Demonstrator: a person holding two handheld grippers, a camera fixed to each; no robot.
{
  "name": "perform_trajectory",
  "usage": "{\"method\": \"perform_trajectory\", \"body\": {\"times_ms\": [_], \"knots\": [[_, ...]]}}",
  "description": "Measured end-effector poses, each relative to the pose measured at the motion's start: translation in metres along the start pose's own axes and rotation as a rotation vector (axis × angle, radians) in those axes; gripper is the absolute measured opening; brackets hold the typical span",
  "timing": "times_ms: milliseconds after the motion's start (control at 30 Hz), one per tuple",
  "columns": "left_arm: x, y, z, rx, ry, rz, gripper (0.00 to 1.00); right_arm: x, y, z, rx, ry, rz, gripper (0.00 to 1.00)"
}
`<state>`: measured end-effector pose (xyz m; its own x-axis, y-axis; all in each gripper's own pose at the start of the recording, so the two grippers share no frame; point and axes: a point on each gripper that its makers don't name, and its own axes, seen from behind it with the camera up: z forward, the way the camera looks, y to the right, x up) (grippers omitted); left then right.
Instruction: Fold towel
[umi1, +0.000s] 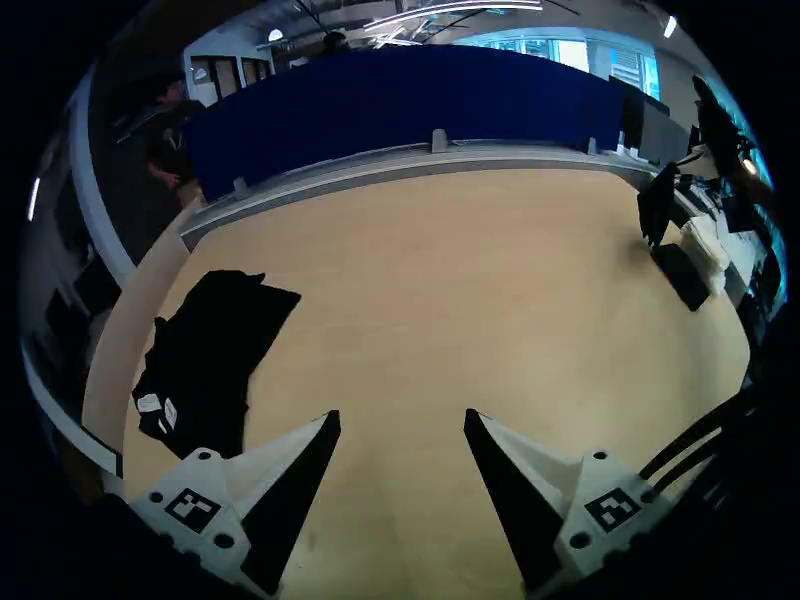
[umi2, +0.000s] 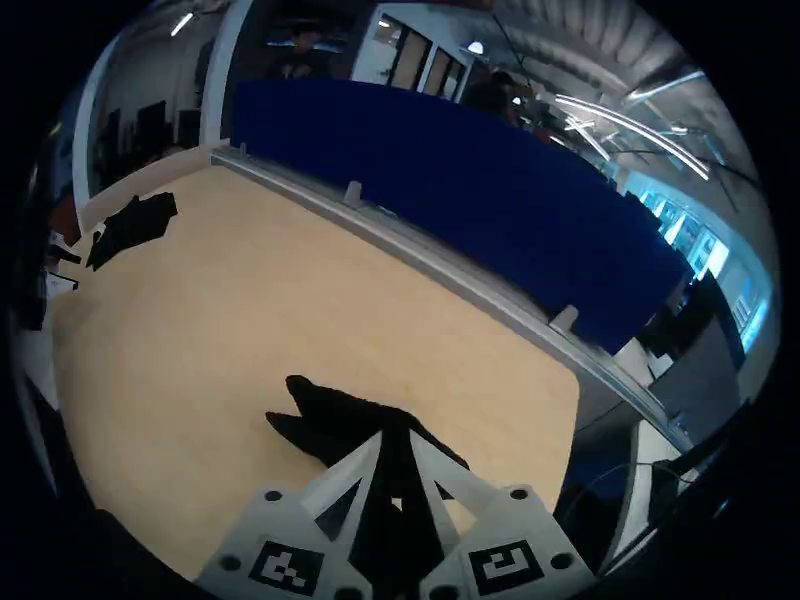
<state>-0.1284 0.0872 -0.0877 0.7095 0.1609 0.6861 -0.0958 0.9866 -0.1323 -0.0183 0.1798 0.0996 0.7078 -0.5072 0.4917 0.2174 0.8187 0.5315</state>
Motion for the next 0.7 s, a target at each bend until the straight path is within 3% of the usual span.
{"method": "perform_trajectory", "body": {"times_ms": [700], "knots": [[0.009, 0.011, -0.002, -0.026, 0.006, 0.025, 0.92, -0.056, -0.014, -0.026, 0.008, -0.059, 0.029, 0.04]]}}
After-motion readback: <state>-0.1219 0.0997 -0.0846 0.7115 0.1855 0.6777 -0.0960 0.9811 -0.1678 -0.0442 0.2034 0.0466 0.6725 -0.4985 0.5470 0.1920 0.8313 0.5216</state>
